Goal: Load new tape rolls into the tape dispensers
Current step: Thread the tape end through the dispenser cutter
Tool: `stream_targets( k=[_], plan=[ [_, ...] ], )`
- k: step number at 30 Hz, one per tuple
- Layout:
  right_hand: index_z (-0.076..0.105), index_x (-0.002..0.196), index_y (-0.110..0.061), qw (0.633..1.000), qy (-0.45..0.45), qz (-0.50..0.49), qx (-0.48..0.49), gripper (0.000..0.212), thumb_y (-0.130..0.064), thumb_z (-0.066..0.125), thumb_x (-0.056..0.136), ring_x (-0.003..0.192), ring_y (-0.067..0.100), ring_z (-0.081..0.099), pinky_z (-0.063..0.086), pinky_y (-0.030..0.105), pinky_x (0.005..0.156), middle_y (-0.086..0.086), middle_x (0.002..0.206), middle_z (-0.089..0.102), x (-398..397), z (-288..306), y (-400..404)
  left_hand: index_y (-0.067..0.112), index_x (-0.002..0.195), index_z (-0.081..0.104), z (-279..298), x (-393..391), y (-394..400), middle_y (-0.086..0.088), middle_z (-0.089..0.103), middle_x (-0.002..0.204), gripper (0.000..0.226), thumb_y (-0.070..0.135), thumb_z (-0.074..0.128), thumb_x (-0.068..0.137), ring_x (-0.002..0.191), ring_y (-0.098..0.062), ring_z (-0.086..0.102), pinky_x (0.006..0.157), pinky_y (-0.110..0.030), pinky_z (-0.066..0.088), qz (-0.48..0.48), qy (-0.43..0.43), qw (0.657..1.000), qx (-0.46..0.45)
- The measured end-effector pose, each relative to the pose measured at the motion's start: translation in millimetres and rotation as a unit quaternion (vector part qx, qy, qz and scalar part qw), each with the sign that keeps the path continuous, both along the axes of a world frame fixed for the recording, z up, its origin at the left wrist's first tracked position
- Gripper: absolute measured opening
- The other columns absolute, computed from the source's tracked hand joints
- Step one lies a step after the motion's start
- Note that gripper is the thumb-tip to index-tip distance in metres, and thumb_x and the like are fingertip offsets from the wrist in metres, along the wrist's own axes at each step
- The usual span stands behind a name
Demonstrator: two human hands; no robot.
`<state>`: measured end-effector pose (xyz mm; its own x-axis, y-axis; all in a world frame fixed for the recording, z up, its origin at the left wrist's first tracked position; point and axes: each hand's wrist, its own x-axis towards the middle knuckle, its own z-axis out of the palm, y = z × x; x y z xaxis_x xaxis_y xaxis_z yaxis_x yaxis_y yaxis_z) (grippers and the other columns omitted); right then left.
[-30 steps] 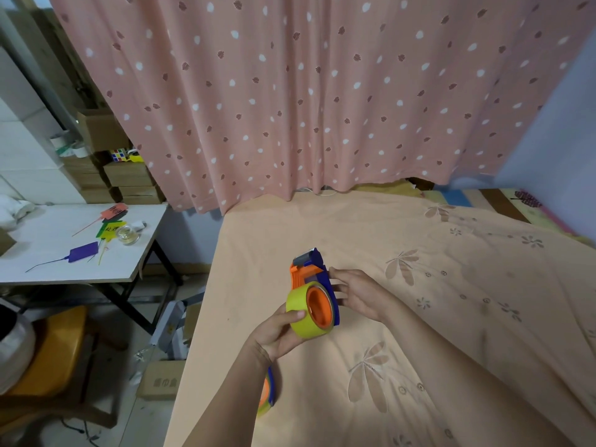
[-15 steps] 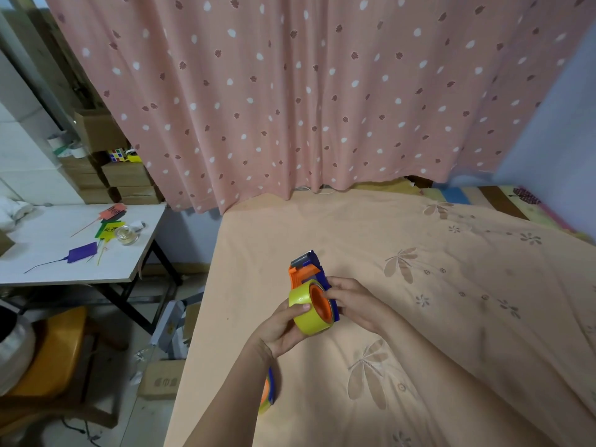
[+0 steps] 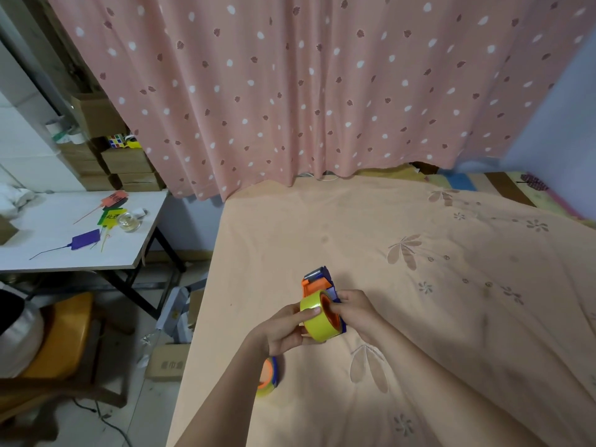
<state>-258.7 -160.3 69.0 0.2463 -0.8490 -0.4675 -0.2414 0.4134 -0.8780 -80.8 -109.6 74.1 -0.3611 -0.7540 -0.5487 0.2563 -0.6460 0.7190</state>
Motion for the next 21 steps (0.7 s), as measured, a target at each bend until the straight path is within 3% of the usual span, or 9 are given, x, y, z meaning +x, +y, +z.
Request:
stream_targets(
  k=[3, 9, 12, 16, 19, 21],
  plan=[
    [0.075, 0.103, -0.002, 0.998, -0.015, -0.019, 0.063, 0.02, 0.001, 0.059, 0.091, 0.09, 0.026, 0.069, 0.056, 0.046, 0.09, 0.023, 0.109, 0.073, 2.9, -14.9, 10.9, 0.011, 0.125, 0.061, -2.4, -0.8, 3.0, -0.015, 0.07, 0.12, 0.055, 0.031, 0.081, 0.078, 0.107, -0.032, 0.069, 0.098, -0.048, 0.055, -0.03, -0.057, 0.998, 0.022],
    [0.07, 0.115, 0.005, 0.985, -0.013, -0.016, 0.169, 0.028, 0.006, 0.056, 0.091, 0.108, 0.039, 0.068, 0.055, 0.048, 0.094, 0.024, 0.115, 0.071, 7.8, -46.5, 36.6, 0.016, 0.132, 0.06, -29.1, -2.3, 21.8, -0.015, 0.063, 0.135, 0.057, 0.037, 0.08, 0.083, 0.113, -0.03, 0.067, 0.097, -0.045, 0.057, -0.113, -0.165, 0.978, 0.053],
    [0.065, 0.123, 0.006, 0.976, -0.031, -0.019, 0.213, 0.031, 0.006, 0.053, 0.095, 0.111, 0.041, 0.065, 0.052, 0.053, 0.097, 0.028, 0.122, 0.067, 10.4, -76.2, 48.7, 0.02, 0.126, 0.064, -48.8, -3.4, 29.2, -0.007, 0.068, 0.128, 0.052, 0.045, 0.077, 0.083, 0.119, -0.026, 0.065, 0.099, -0.042, 0.056, -0.129, -0.198, 0.97, 0.06],
    [0.044, 0.139, 0.014, 0.961, -0.06, -0.069, 0.26, 0.039, 0.005, 0.039, 0.102, 0.125, 0.041, 0.051, 0.04, 0.044, 0.104, 0.032, 0.143, 0.046, 22.9, -121.6, 67.0, 0.017, 0.124, 0.065, -73.2, -0.1, 37.4, -0.002, 0.064, 0.111, 0.054, 0.046, 0.078, 0.081, 0.099, -0.019, 0.06, 0.096, -0.038, 0.054, -0.138, -0.21, 0.964, 0.087],
    [0.053, 0.133, 0.011, 0.957, -0.026, -0.058, 0.285, 0.037, 0.006, 0.051, 0.097, 0.1, 0.036, 0.064, 0.056, 0.044, 0.085, 0.03, 0.13, 0.06, 13.8, -142.7, 72.4, 0.015, 0.128, 0.062, -87.5, 5.9, 39.5, -0.003, 0.063, 0.113, 0.061, 0.048, 0.077, 0.08, 0.098, -0.017, 0.061, 0.09, -0.034, 0.056, -0.151, -0.219, 0.959, 0.099],
    [0.052, 0.135, 0.01, 0.957, -0.016, -0.046, 0.287, 0.04, 0.005, 0.053, 0.095, 0.106, 0.04, 0.064, 0.056, 0.049, 0.086, 0.03, 0.13, 0.059, 14.7, -147.1, 73.8, 0.017, 0.128, 0.061, -94.4, 8.4, 38.7, -0.004, 0.065, 0.114, 0.056, 0.047, 0.076, 0.082, 0.101, -0.018, 0.063, 0.092, -0.035, 0.056, -0.165, -0.222, 0.956, 0.1]
  ],
)
